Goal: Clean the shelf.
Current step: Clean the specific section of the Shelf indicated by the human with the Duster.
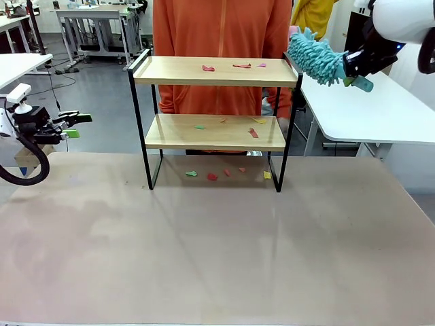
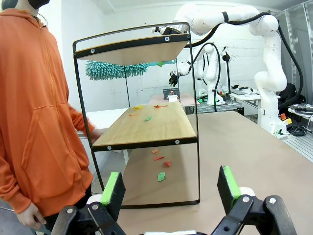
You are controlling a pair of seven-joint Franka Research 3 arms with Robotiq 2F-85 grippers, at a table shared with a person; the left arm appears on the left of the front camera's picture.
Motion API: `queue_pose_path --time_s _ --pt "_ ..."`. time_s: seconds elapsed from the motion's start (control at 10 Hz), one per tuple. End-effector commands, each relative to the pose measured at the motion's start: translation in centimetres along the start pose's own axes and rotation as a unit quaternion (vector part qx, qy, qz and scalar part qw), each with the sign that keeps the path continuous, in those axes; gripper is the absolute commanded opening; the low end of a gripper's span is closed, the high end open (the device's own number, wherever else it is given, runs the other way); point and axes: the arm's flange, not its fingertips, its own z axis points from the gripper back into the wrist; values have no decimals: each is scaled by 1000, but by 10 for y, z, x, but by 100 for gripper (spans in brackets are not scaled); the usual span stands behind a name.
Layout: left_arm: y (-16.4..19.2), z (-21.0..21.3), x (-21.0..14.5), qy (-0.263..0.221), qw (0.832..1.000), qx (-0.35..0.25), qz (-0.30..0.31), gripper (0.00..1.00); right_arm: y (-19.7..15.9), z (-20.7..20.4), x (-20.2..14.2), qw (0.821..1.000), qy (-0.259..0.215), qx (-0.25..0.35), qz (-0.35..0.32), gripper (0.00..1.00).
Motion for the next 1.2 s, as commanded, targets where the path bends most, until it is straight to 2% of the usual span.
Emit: queue_pose_path --time_s 0.0,0.3,0.4,0.7,1.0,1.1 --pt "0 -1 2 -2 1000 -1 -2 100 -1 3 2 1000 -4 3 7 0" --pt "0 -1 2 -2 1000 -1 -2 100 -1 3 2 1000 -4 3 7 0" --pt "0 -1 2 -2 1000 -1 -2 100 0 0 0 1000 0 0 0 13" --pt "0 -1 2 -2 1000 -1 -2 100 -41 43 -42 990 97 -58 88 13" --pt "0 -1 2 -2 1000 -1 -2 100 -56 76 -82 948 225 -103 200 13" --pt "0 -1 2 -2 1000 -1 -2 100 -54 79 -98 919 270 -105 266 13"
